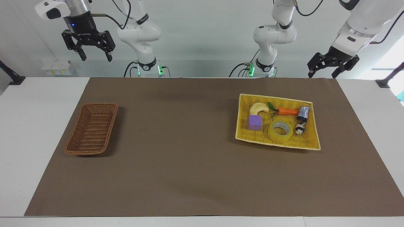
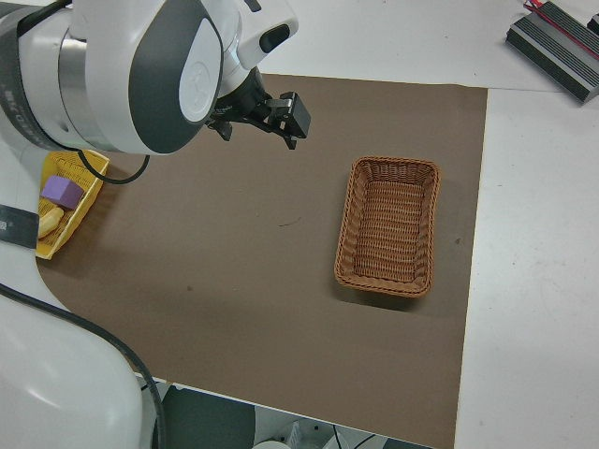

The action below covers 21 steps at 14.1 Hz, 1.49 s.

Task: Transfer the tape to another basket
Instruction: 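Move the left gripper over the yellow tape roll in the yellow basket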

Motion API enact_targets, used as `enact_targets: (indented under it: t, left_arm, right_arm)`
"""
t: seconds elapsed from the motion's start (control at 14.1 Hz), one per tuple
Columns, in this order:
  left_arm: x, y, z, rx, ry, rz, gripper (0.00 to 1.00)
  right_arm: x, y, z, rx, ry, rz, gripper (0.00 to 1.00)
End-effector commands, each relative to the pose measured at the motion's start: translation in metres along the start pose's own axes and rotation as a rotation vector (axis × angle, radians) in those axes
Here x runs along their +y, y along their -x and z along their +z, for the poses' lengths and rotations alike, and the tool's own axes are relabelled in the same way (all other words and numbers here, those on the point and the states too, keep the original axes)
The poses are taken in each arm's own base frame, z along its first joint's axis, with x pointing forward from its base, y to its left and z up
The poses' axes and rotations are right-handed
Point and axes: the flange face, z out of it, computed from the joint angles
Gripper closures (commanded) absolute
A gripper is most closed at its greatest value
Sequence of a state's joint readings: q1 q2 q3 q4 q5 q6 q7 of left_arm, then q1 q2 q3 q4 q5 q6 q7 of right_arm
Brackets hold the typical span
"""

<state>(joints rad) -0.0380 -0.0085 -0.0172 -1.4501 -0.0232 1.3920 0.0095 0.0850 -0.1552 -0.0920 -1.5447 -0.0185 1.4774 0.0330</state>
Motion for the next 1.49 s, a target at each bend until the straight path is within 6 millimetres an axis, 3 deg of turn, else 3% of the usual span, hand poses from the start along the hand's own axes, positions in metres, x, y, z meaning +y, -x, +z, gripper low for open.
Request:
enact_targets:
  t: [0.0, 0.36, 0.93, 1.42]
  left_arm:
    - [0.004, -0.005, -0.005, 0.012, -0.013, 0.011, 0.0]
    - [0.007, -0.002, 0.003, 0.02, -0.01, 0.018, 0.0]
    - [0.007, -0.003, 0.017, 0.006, -0.01, 0.028, 0.0]
    - [0.003, -0.005, 0.064, 0.005, -0.009, 0.034, 0.0]
  right_arm:
    - [0.008, -0.004, 0.002, 0.004, 0.015, -0.025, 0.0]
    - [0.009, -0.037, 0.031, -0.043, 0.014, -0.019, 0.0]
    - [0.007, -0.027, 0.039, -0.057, 0.011, -0.015, 0.0]
    - [0.007, -0.025, 0.041, -0.052, 0.008, -0.015, 0.0]
